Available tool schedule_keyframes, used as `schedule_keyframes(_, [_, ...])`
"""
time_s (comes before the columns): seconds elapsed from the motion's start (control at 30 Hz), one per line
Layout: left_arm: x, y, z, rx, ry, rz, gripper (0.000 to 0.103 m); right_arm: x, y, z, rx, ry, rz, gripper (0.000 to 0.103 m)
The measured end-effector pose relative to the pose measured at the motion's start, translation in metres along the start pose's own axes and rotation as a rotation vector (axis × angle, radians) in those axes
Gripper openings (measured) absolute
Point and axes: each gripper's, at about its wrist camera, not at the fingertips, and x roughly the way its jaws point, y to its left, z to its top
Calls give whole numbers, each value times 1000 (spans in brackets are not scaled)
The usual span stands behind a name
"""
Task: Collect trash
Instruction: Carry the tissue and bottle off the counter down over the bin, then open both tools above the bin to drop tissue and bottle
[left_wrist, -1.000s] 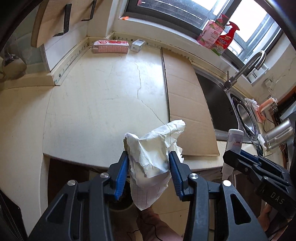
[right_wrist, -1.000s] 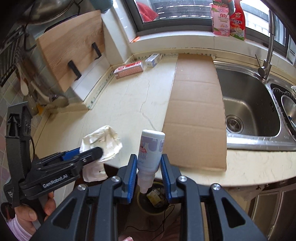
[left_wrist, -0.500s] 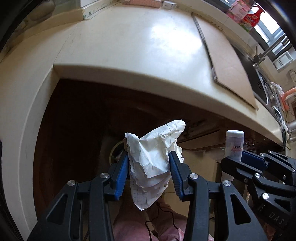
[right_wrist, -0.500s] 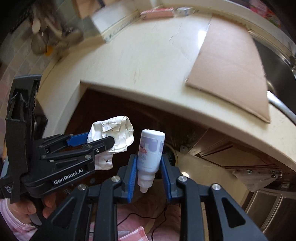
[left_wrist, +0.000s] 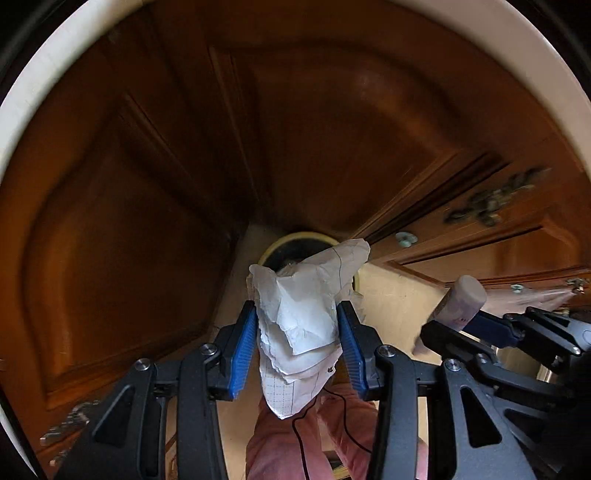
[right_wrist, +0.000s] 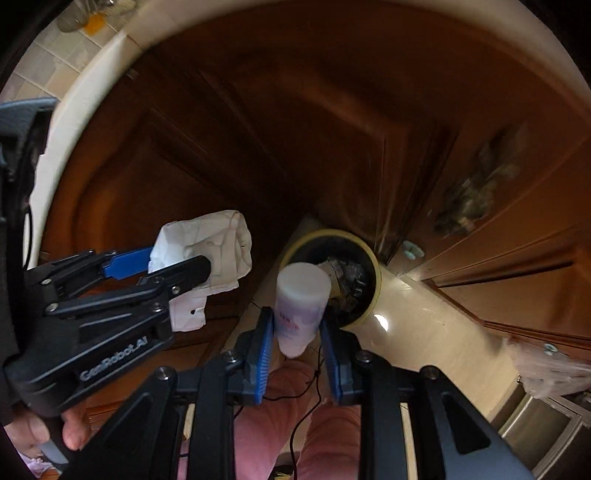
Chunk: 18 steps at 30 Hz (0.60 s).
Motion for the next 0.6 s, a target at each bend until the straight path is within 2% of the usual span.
schedule_keyframes(0.27, [76,-1,-5,-15,46,20,42,78,-26,4,23,51,-7,25])
schedule_keyframes(0.6, [139,5,-10,-8,39,34,44,147,-41,3,-16,78,-35,25])
